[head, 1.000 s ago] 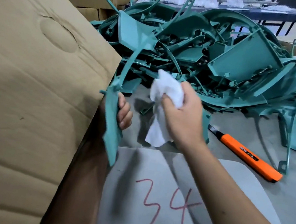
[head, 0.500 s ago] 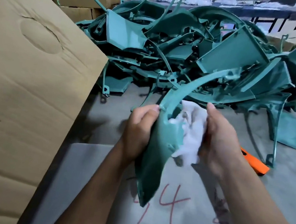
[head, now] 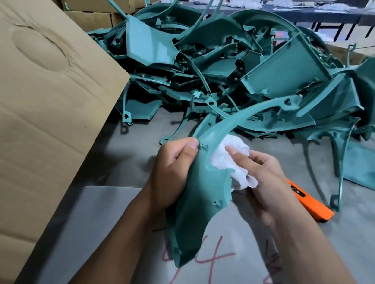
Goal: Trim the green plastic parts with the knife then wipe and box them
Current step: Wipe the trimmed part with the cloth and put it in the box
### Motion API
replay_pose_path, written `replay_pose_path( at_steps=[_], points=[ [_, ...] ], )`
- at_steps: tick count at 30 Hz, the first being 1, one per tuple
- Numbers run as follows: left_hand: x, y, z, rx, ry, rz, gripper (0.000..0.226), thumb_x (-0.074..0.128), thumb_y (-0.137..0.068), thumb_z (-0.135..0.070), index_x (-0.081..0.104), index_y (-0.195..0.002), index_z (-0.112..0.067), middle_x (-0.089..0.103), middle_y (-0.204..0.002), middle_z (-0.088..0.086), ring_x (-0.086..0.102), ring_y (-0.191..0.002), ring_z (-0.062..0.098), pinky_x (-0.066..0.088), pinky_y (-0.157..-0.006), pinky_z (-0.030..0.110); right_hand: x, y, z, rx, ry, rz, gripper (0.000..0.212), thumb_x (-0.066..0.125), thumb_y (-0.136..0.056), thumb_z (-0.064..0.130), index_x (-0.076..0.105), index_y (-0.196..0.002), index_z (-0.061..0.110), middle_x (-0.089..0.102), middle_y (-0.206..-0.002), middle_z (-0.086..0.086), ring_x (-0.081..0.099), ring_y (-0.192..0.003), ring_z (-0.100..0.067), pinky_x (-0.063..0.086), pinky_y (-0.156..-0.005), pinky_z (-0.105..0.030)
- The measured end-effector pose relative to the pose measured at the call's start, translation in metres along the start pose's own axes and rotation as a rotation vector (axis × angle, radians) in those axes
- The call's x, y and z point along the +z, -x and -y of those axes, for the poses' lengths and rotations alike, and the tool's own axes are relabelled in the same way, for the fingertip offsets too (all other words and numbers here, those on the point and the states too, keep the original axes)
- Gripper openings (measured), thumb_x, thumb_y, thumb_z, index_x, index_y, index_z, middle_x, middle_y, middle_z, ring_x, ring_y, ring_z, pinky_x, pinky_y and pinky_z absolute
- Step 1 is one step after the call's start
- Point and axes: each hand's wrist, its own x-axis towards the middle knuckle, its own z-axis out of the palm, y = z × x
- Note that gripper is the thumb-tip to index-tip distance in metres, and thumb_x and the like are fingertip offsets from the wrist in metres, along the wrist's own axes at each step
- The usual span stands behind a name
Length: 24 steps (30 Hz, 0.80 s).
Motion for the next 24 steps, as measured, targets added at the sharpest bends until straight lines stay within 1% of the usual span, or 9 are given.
replay_pose_path(
  at_steps=[3, 5, 8, 9, 11, 14, 19, 22, 24],
  points=[
    [0.005, 0.002, 0.001, -0.025, -0.039, 0.042, 0.052, 0.039, -0.104, -0.035, 0.044, -0.083, 0.012, 0.047, -0.076, 0.034, 0.041, -0.064, 0.035, 0.038, -0.061, 0.056, 0.005, 0.005, 0.000, 0.027, -0.162, 0.075, 0.058, 0.073, -0.093, 0.026, 0.057, -0.128, -0.018, 0.061, -0.125, -0.042, 0.061, -0.099, -0.042, 0.051, -0.095, -0.050],
    [0.007, 0.001, 0.002, -0.025, -0.078, 0.023, 0.054, 0.039, -0.104, -0.042, 0.046, -0.085, 0.008, 0.049, -0.078, 0.032, 0.044, -0.066, 0.033, 0.041, -0.062, 0.056, 0.006, 0.005, 0.000, 0.037, -0.209, 0.154, 0.052, 0.070, -0.094, 0.026, 0.061, -0.127, -0.013, 0.064, -0.123, -0.037, 0.064, -0.103, -0.040, 0.054, -0.099, -0.051],
    [0.006, -0.002, 0.006, 0.048, -0.236, -0.050, 0.053, 0.036, -0.103, -0.047, 0.045, -0.076, -0.003, 0.049, -0.072, 0.024, 0.043, -0.064, 0.030, 0.042, -0.061, 0.055, 0.006, 0.006, -0.002, 0.032, -0.187, 0.197, 0.026, 0.075, -0.088, 0.025, 0.075, -0.102, 0.003, 0.074, -0.087, -0.016, 0.072, -0.070, -0.024, 0.061, -0.064, -0.034],
    [0.004, -0.003, 0.006, 0.083, -0.292, -0.072, 0.050, 0.036, -0.104, -0.047, 0.043, -0.073, -0.008, 0.047, -0.069, 0.019, 0.042, -0.063, 0.029, 0.041, -0.059, 0.054, 0.006, 0.007, -0.003, 0.023, -0.193, 0.214, 0.026, 0.073, -0.090, 0.025, 0.075, -0.105, 0.005, 0.075, -0.089, -0.014, 0.073, -0.071, -0.023, 0.061, -0.063, -0.032],
    [0.000, -0.003, 0.006, 0.138, -0.380, -0.093, 0.046, 0.036, -0.105, -0.045, 0.038, -0.070, -0.015, 0.044, -0.063, 0.008, 0.042, -0.061, 0.026, 0.039, -0.057, 0.052, 0.004, 0.010, -0.004, 0.010, -0.203, 0.281, 0.034, 0.068, -0.096, 0.023, 0.067, -0.125, 0.004, 0.074, -0.109, -0.018, 0.074, -0.088, -0.028, 0.063, -0.075, -0.037],
    [-0.006, -0.002, 0.004, 0.176, -0.461, -0.084, 0.049, 0.037, -0.106, -0.048, 0.039, -0.071, -0.014, 0.045, -0.061, 0.006, 0.044, -0.059, 0.024, 0.040, -0.054, 0.049, -0.002, 0.009, -0.001, 0.015, -0.081, 0.406, 0.050, 0.072, -0.093, 0.017, 0.057, -0.136, -0.003, 0.068, -0.121, -0.026, 0.069, -0.101, -0.036, 0.060, -0.083, -0.042],
    [-0.010, -0.001, -0.003, 0.213, -0.475, -0.029, 0.053, 0.038, -0.105, -0.053, 0.040, -0.074, -0.010, 0.044, -0.062, 0.009, 0.044, -0.059, 0.024, 0.039, -0.053, 0.046, 0.000, 0.005, -0.005, -0.081, 0.019, 0.333, 0.035, 0.076, -0.083, 0.008, 0.065, -0.110, -0.011, 0.069, -0.095, -0.024, 0.067, -0.076, -0.029, 0.058, -0.070, -0.035],
    [-0.007, -0.001, -0.002, 0.174, -0.462, -0.084, 0.058, 0.039, -0.102, -0.060, 0.045, -0.074, -0.009, 0.049, -0.064, 0.007, 0.048, -0.061, 0.023, 0.041, -0.055, 0.041, 0.003, 0.004, -0.008, -0.164, -0.032, 0.317, 0.021, 0.078, -0.081, 0.010, 0.070, -0.098, 0.000, 0.070, -0.084, -0.016, 0.068, -0.069, -0.024, 0.058, -0.066, -0.032],
    [-0.001, -0.003, 0.001, 0.056, -0.367, -0.168, 0.052, 0.041, -0.101, -0.060, 0.050, -0.077, -0.015, 0.055, -0.068, 0.002, 0.051, -0.066, 0.018, 0.043, -0.061, 0.038, 0.007, 0.004, -0.010, -0.221, -0.072, 0.271, 0.019, 0.082, -0.081, 0.013, 0.069, -0.092, 0.005, 0.068, -0.082, -0.013, 0.067, -0.067, -0.022, 0.058, -0.065, -0.031]
  ],
)
